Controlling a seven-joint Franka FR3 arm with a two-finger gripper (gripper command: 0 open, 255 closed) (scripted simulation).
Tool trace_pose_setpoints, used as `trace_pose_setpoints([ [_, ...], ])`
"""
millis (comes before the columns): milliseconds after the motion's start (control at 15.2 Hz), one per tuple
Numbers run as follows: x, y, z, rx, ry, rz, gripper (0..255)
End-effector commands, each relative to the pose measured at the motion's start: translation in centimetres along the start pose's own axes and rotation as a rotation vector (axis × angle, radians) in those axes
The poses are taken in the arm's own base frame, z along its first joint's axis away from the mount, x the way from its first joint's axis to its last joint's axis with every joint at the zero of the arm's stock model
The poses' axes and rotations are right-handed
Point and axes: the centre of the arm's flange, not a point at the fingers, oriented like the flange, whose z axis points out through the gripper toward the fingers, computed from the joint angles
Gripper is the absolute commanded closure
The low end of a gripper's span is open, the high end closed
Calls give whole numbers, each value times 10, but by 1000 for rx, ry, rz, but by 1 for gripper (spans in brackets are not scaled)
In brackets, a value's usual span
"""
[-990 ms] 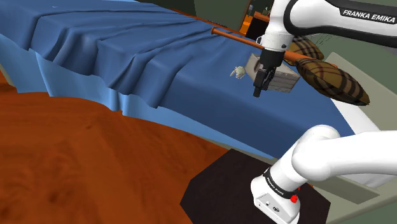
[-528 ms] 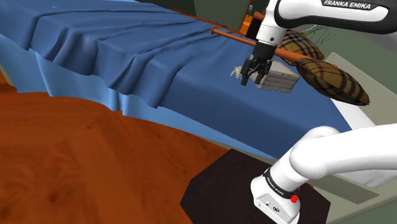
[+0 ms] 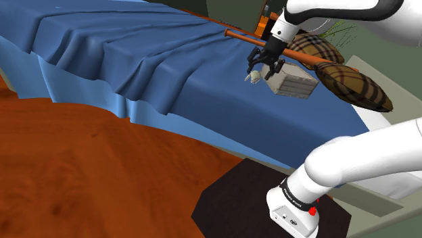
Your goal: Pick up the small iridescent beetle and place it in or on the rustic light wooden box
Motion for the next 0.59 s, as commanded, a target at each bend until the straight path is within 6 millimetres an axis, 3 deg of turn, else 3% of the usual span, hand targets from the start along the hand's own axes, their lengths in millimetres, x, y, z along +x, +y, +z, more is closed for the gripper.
trace_pose_setpoints([
  [0,22,16,-4,35,39,124,0],
  [264,54,48,-12,104,111,360,0],
  [528,59,50,3,110,118,382,0],
])
